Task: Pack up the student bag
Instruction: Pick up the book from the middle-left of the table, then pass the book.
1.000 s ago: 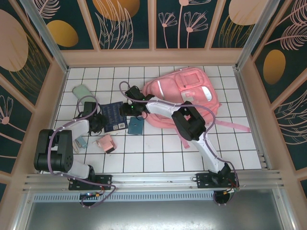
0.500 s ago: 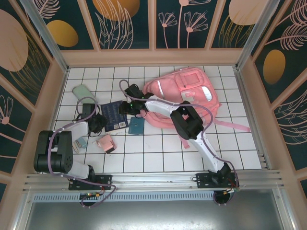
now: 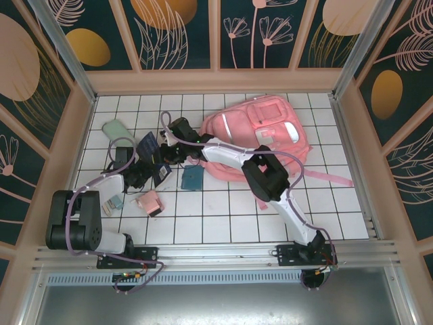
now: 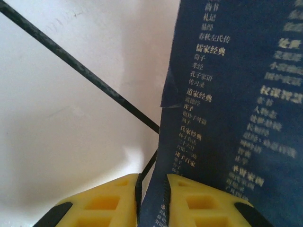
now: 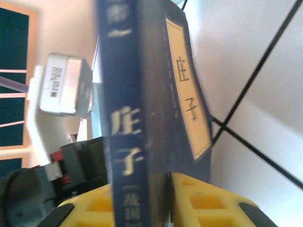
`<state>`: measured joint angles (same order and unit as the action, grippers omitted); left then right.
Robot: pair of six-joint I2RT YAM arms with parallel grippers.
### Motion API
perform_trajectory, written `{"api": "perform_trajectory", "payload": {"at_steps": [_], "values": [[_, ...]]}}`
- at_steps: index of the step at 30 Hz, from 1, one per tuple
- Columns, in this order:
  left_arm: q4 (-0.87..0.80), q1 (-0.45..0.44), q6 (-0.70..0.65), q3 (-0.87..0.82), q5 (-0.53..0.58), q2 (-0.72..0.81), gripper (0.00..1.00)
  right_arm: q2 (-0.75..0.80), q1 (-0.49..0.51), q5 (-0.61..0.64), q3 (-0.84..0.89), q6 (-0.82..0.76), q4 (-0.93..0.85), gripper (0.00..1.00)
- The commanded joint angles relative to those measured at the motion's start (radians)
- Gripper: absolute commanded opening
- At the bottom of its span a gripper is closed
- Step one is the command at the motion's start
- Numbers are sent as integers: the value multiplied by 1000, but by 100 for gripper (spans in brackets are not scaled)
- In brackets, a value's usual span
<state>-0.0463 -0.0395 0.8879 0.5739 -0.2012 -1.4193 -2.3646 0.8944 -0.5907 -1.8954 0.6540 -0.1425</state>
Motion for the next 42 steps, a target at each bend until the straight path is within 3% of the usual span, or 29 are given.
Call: {"api": "perform_trajectory", "payload": {"at_steps": [1, 3, 5, 9, 13, 18, 24, 31, 37, 42], "values": [[-16, -10, -3, 5, -31, 35, 24, 70, 0, 12, 33, -30, -39, 11], [-34, -10, -8, 16, -26, 58, 26, 95, -12, 44, 46, -34, -40, 1], [-50, -10, -13, 32, -28, 84, 31, 125, -32, 59, 66, -33, -31, 0], [-64, -8, -14, 81, -61, 137, 54, 193, -85, 73, 113, -34, -19, 0], [27, -3, 21, 119, -191, 158, 71, 281, -144, 75, 182, -23, 9, 0], [238, -2, 113, 130, -338, 149, 82, 393, -233, 3, 285, 44, 113, 0], [519, -2, 248, 144, -494, 79, 81, 480, -310, -135, 376, 165, 290, 0], [731, -4, 363, 149, -570, 25, 80, 481, -319, -251, 440, 354, 539, 0], [712, -5, 345, 153, -582, 20, 78, 447, -313, -290, 457, 497, 722, 0], [779, -5, 382, 151, -593, 27, 74, 410, -293, -316, 434, 540, 768, 0]]}}
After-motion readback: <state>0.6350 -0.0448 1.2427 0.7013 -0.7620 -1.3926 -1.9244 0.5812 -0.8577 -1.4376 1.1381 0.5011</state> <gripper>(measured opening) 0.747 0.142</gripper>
